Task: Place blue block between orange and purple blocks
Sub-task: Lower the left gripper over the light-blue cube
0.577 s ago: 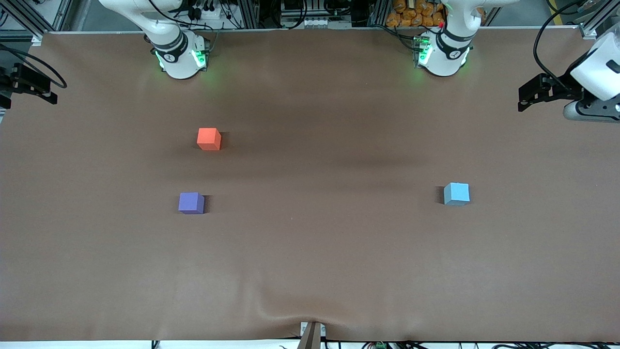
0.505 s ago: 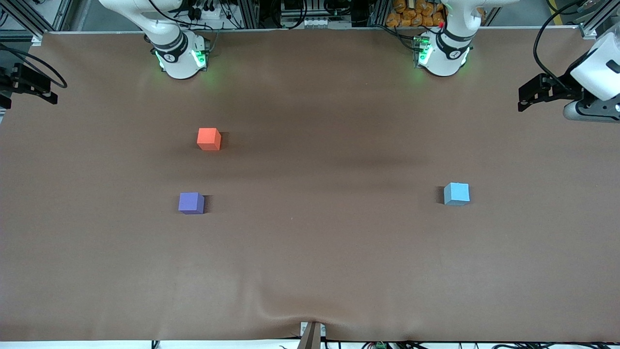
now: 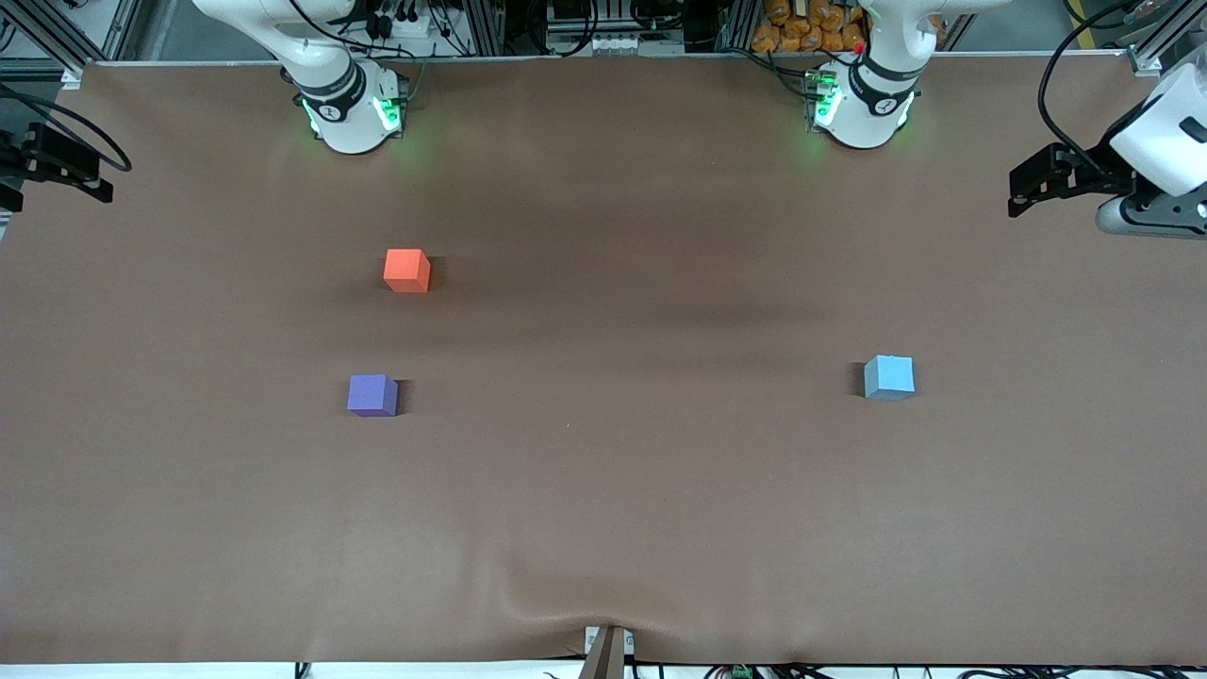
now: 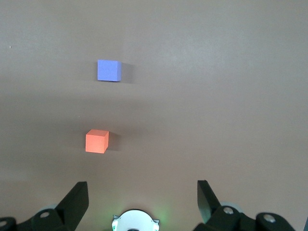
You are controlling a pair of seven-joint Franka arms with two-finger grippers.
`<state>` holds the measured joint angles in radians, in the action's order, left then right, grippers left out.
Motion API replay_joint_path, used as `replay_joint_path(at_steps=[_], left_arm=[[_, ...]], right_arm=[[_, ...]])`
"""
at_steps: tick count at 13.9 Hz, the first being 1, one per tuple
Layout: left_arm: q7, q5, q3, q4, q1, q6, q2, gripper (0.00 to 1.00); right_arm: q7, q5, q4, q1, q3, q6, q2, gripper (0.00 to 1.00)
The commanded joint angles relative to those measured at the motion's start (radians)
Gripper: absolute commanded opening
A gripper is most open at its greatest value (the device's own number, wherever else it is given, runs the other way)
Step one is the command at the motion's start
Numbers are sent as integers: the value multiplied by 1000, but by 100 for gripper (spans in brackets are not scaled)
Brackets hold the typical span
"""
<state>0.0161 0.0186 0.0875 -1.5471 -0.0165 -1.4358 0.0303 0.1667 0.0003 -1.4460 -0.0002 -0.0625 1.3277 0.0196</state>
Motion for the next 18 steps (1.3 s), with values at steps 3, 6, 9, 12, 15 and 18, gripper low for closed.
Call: replay_joint_path(at_steps=[3, 6, 9, 12, 15, 18], left_arm=[[-18, -8, 3, -2, 7, -83, -76, 100], [-16, -3, 3, -5, 7, -144, -137, 100], [-10, 12, 3, -20, 7, -204, -196, 100], [-10, 35, 3, -85, 1, -285, -253, 100], [-10, 47, 3, -227, -3, -441, -256, 100], [-12, 47, 3, -347, -2, -570, -274, 100]], right_arm=[[-18, 14, -31, 5, 0, 2, 33, 100], [-16, 14, -31, 5, 0, 2, 33, 100], [-13, 14, -31, 5, 0, 2, 33, 100], [-13, 14, -31, 3, 0, 2, 31, 100], [-12, 14, -31, 3, 0, 2, 31, 100], [-12, 14, -31, 3, 0, 2, 31, 100]])
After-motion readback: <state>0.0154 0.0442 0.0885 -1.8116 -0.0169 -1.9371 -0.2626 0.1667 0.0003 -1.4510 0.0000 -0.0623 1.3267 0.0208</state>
